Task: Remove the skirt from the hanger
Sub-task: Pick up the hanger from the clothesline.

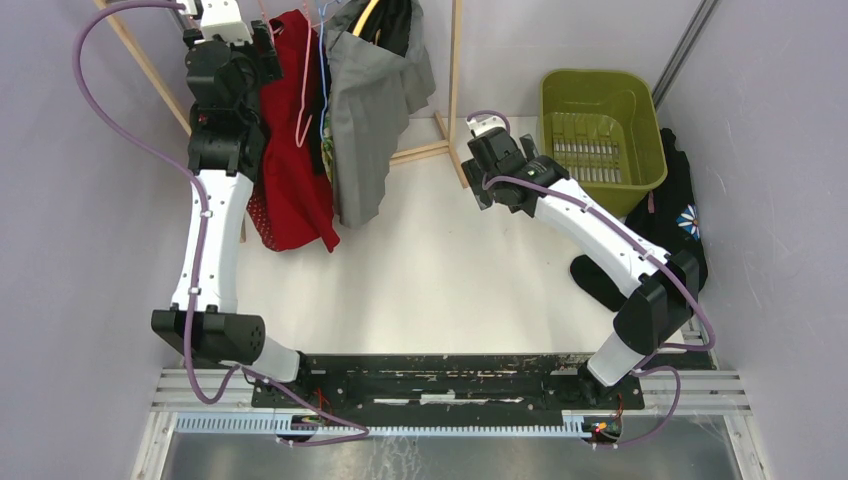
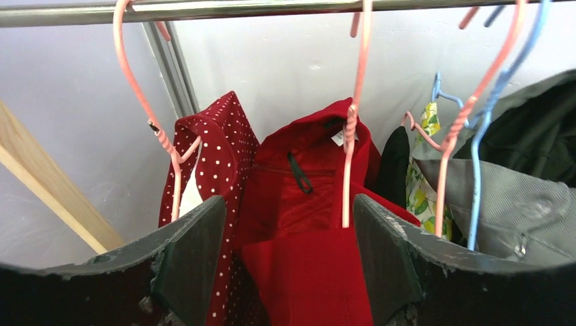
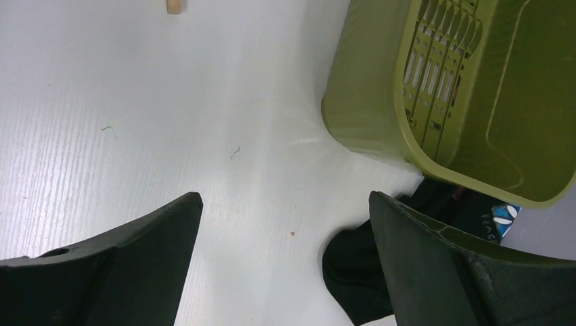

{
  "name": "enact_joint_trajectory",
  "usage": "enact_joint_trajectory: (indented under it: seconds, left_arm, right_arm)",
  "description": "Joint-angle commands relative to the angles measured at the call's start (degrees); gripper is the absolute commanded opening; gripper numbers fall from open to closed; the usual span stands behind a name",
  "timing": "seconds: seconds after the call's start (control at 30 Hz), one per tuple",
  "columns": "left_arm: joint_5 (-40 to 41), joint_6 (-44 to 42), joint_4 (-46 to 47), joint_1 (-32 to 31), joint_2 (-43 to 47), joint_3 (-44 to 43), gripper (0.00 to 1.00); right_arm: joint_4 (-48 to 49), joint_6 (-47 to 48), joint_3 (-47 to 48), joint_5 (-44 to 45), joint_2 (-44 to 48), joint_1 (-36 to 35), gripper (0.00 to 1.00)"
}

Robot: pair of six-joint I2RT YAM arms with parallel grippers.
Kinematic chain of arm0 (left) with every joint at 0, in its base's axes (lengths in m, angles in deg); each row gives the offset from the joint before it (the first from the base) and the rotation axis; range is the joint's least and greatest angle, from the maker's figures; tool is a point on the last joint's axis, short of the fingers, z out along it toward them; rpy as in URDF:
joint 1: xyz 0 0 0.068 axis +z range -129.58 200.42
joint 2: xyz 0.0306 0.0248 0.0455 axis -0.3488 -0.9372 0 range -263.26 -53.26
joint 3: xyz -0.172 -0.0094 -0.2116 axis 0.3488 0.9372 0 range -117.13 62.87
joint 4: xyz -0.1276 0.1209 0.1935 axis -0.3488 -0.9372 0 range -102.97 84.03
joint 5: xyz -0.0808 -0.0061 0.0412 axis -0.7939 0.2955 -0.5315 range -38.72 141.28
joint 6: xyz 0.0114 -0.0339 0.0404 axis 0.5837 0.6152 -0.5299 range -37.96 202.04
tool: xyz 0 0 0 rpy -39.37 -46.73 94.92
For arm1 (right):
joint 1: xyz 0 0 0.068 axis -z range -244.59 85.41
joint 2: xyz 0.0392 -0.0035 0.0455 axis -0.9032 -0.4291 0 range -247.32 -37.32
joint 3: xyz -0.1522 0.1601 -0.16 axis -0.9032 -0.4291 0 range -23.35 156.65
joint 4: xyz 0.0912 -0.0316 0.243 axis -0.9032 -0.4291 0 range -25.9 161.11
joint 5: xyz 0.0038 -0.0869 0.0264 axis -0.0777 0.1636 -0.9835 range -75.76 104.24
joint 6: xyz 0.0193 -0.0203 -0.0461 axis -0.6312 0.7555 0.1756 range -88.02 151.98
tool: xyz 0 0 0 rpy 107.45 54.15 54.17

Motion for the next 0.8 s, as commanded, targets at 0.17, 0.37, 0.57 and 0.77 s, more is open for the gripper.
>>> enact_joint_trajectory:
  seconds: [0.17,0.37,0.57,0.77]
  left_arm:
    - [-4.27,5.69,2.93,1.33,-8.25,-8.41,0.76]
    - [-6.63,6.71,0.23,1.42,-12.94,-12.67,0.75]
    - [-3.32,3.41,-2.07,1.46,-13.41,-9.68,0.66]
    - [-3.15,0.29,-0.61,1.49,-14.29,-8.27,0.3]
  right_arm:
    - [2.14,-0.11,-1.99,0.16,3.82,0.19,1.0]
    - [2.04,-0.26,-1.76,0.3,4.27,0.19,1.0]
    - [1.77,-0.18,-1.61,0.59,4.54,0.18,1.0]
    - [1.55,-0.54,-2.32,0.11,4.91,0.25,1.0]
